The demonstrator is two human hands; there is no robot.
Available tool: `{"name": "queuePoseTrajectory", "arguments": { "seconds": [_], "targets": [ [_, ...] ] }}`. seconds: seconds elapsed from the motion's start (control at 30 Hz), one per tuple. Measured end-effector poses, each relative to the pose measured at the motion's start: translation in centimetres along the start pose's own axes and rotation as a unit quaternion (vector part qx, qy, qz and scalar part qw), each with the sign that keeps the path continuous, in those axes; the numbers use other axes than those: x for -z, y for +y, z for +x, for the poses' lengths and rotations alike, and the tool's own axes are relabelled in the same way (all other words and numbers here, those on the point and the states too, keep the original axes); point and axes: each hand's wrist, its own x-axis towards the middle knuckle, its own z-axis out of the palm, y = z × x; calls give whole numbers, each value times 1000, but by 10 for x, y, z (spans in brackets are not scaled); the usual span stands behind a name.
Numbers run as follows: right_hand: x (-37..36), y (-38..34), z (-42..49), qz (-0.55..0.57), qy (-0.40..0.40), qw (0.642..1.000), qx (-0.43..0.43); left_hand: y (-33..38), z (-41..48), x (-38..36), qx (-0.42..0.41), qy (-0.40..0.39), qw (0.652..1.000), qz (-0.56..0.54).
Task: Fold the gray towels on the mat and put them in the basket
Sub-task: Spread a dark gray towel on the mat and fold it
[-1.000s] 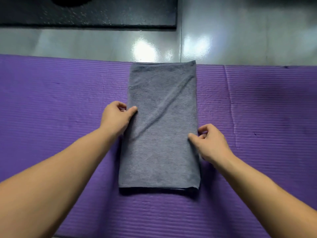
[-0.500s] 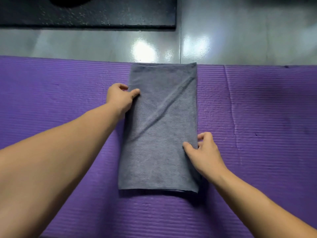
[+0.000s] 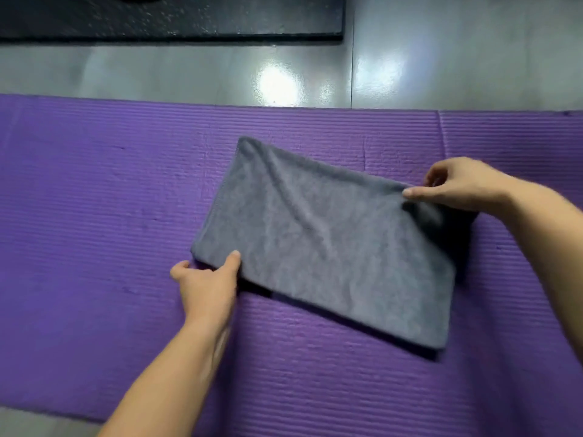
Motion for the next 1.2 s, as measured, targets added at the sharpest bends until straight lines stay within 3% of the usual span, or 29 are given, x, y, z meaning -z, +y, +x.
{"name": "queuePoseTrajectory", "arguments": {
  "seconds": [0.07, 0.13, 0.23, 0.3, 0.4, 0.47, 0.6, 0.8, 0.87, 0.93, 1.03, 1.13, 1.2],
  "targets": [
    [1, 11, -9, -4, -46, 999, -19, 15, 6, 0, -23, 34, 999, -1],
    [-5, 27, -17, 65, -34, 997, -3, 34, 16, 2, -68, 39, 995, 54],
    [-18, 38, -17, 273, 70, 960, 5, 51, 25, 9, -84, -6, 989, 119],
    [-21, 36, -7, 311, 183, 933, -10, 46, 20, 16, -60, -59, 985, 153],
    [-17, 24, 6, 285, 285, 915, -15, 18, 2, 26, -46, -138, 961, 234],
    [-15, 18, 8, 257, 271, 927, -22, 8, -10, 27, -87, -113, 950, 279],
    [-28, 24, -12, 184, 200, 962, -35, 18, -16, 18, -152, -82, 963, 208],
    [-43, 26, -26, 195, 263, 943, -57, 29, -2, 15, -195, -74, 949, 235],
    [-48, 20, -28, 151, 272, 949, -52, 32, -3, 12, -258, -37, 922, 286],
    [-52, 10, -33, 62, 294, 951, -65, 41, -11, -1, -364, -8, 871, 331],
    [-72, -20, -42, -48, 342, 938, 33, 58, -27, -43, -453, -82, 816, 350],
    [-108, -63, -37, -75, 259, 947, 175, 63, -30, -91, -491, -159, 742, 427],
    [-130, -77, -30, -129, 182, 953, 204, 58, -17, -106, -502, -158, 685, 504]
  ]
}}
